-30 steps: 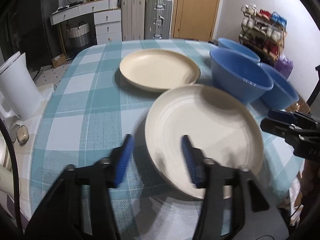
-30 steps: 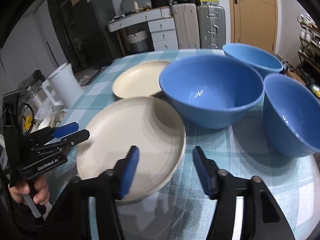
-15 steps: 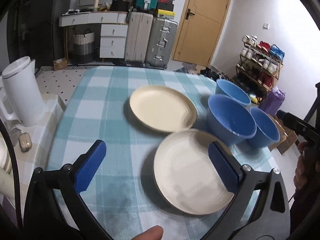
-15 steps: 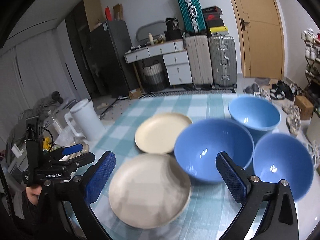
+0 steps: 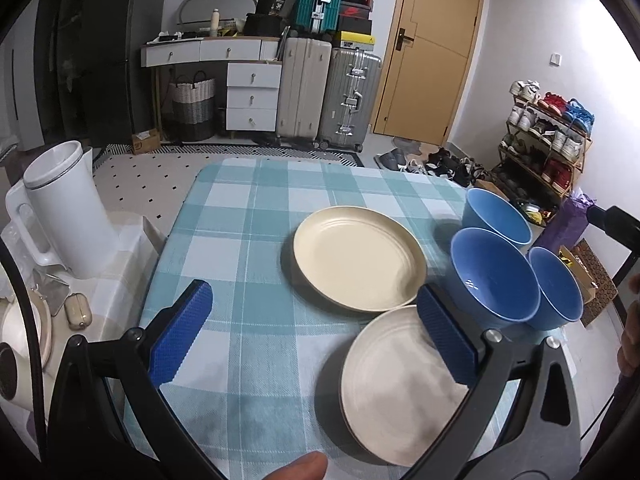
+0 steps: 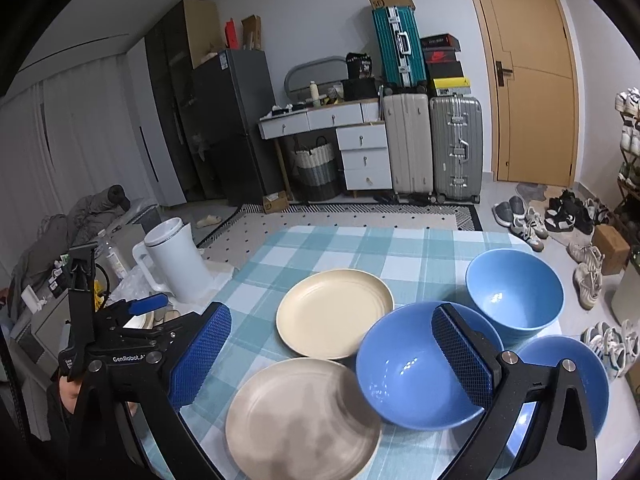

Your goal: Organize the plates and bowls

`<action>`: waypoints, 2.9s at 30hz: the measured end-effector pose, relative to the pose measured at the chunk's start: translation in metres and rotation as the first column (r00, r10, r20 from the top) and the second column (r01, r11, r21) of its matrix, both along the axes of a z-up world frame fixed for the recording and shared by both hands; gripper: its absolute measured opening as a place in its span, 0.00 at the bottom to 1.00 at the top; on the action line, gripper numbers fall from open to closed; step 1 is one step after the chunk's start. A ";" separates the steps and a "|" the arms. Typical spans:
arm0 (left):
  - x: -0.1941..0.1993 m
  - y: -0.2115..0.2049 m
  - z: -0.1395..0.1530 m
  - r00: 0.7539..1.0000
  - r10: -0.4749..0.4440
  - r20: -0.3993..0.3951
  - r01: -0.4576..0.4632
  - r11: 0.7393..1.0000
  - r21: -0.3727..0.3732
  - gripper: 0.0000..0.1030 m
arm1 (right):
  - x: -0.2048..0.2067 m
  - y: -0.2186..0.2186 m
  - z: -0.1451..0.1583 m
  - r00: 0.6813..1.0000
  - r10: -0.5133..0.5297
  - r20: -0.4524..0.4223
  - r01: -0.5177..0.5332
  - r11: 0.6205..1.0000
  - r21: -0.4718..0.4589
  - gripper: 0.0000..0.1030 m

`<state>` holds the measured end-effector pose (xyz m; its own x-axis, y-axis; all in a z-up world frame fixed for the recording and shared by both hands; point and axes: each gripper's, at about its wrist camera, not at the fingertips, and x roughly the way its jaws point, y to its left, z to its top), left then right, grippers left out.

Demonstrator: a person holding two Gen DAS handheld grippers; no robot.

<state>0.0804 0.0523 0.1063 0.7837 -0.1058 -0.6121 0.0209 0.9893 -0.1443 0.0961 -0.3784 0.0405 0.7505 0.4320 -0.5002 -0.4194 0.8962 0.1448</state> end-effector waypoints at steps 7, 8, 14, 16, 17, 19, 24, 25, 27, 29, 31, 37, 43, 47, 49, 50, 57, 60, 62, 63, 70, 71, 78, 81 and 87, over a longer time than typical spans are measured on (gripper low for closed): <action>0.035 0.008 -0.007 0.997 0.040 -0.061 -0.040 0.999 0.006 0.99 | 0.048 0.006 -0.010 0.996 -0.020 -0.083 0.020 1.000 0.008 0.99; 0.038 0.009 -0.008 0.997 0.041 -0.066 -0.041 0.999 0.005 0.99 | 0.054 0.008 -0.011 0.995 -0.017 -0.095 0.018 1.000 0.006 0.99; 0.065 0.012 -0.023 0.995 0.040 -0.094 -0.041 0.999 -0.006 0.99 | 0.093 0.014 -0.024 0.987 -0.034 -0.158 0.032 0.999 -0.016 0.99; 0.075 0.013 -0.030 0.993 0.056 -0.108 -0.056 0.998 0.003 0.99 | 0.105 0.016 -0.030 0.983 -0.038 -0.182 0.034 0.999 -0.025 0.99; 0.080 0.015 -0.033 0.991 0.064 -0.117 -0.064 0.998 0.002 0.99 | 0.112 0.018 -0.032 0.981 -0.032 -0.191 0.028 0.999 -0.028 0.99; 0.091 0.017 -0.039 0.988 0.080 -0.135 -0.081 0.997 -0.002 0.99 | 0.125 0.022 -0.037 0.978 -0.027 -0.206 0.017 0.999 -0.047 0.99; 0.114 0.018 -0.052 0.983 0.098 -0.156 -0.100 0.995 -0.003 0.99 | 0.152 0.027 -0.050 0.971 -0.007 -0.239 -0.021 0.994 -0.112 0.99; 0.118 0.017 -0.055 0.982 0.097 -0.161 -0.098 0.995 0.001 0.99 | 0.158 0.028 -0.053 0.969 -0.007 -0.248 -0.025 0.992 -0.128 0.99; 0.126 0.015 -0.061 0.980 0.096 -0.175 -0.096 0.995 0.006 0.99 | 0.168 0.028 -0.060 0.964 -0.014 -0.267 -0.026 0.989 -0.148 0.99; 0.135 0.013 -0.069 0.977 0.094 -0.192 -0.094 0.996 0.007 0.99 | 0.181 0.030 -0.071 0.954 -0.013 -0.301 -0.040 0.985 -0.168 0.99; 0.143 0.012 -0.077 0.973 0.091 -0.211 -0.093 0.996 0.000 0.99 | 0.192 0.030 -0.079 0.944 -0.022 -0.329 -0.040 0.983 -0.180 0.99; 0.159 0.011 -0.095 0.964 0.089 -0.249 -0.092 0.996 0.000 0.99 | 0.218 0.033 -0.100 0.921 -0.042 -0.387 -0.048 0.974 -0.220 0.99; 0.173 0.011 -0.111 0.956 0.085 -0.282 -0.090 0.996 -0.003 0.99 | 0.241 0.038 -0.120 0.899 -0.063 -0.434 -0.056 0.965 -0.255 0.99; 0.183 0.010 -0.122 0.949 0.090 -0.304 -0.092 0.996 0.007 0.99 | 0.253 0.043 -0.133 0.884 -0.067 -0.462 -0.072 0.958 -0.278 0.99; 0.188 0.010 -0.128 0.944 0.091 -0.317 -0.094 0.996 0.005 0.99 | 0.259 0.046 -0.142 0.869 -0.070 -0.489 -0.088 0.952 -0.294 0.99; 0.190 0.010 -0.131 0.942 0.088 -0.323 -0.093 0.996 0.002 0.99 | 0.261 0.047 -0.145 0.866 -0.073 -0.495 -0.093 0.949 -0.302 0.98; 0.202 0.006 -0.144 0.933 0.082 -0.352 -0.086 0.996 0.003 0.99 | 0.275 0.054 -0.167 0.828 -0.079 -0.555 -0.130 0.936 -0.328 0.89; 0.205 0.005 -0.147 0.930 0.081 -0.358 -0.086 0.996 0.004 0.99 | 0.279 0.056 -0.174 0.817 -0.074 -0.572 -0.145 0.934 -0.328 0.80; 0.207 0.005 -0.150 0.928 0.081 -0.363 -0.085 0.996 0.005 0.99 | 0.281 0.058 -0.178 0.811 -0.070 -0.581 -0.153 0.933 -0.326 0.78; 0.209 0.004 -0.151 0.927 0.082 -0.366 -0.085 0.996 0.006 0.99 | 0.282 0.058 -0.180 0.809 -0.067 -0.583 -0.158 0.932 -0.326 0.78; 0.211 0.001 -0.159 0.921 0.055 -0.386 -0.062 0.998 -0.006 0.77 | 0.285 0.063 -0.190 0.807 -0.061 -0.588 -0.178 0.923 -0.340 0.59; 0.211 0.000 -0.159 0.921 0.052 -0.386 -0.059 0.998 -0.008 0.75 | 0.285 0.064 -0.192 0.805 -0.060 -0.590 -0.180 0.923 -0.341 0.56; 0.211 -0.007 -0.162 0.921 0.025 -0.388 -0.032 0.999 -0.012 0.54 | 0.288 0.063 -0.198 0.806 -0.078 -0.586 -0.174 0.916 -0.361 0.21; 0.210 -0.010 -0.163 0.924 0.016 -0.382 -0.022 1.000 -0.012 0.40 | 0.287 0.063 -0.198 0.812 -0.074 -0.579 -0.173 0.917 -0.359 0.17; 0.209 -0.012 -0.164 0.924 0.004 -0.383 -0.018 0.999 -0.034 0.15 | 0.285 0.062 -0.197 0.819 -0.073 -0.570 -0.168 0.919 -0.358 0.11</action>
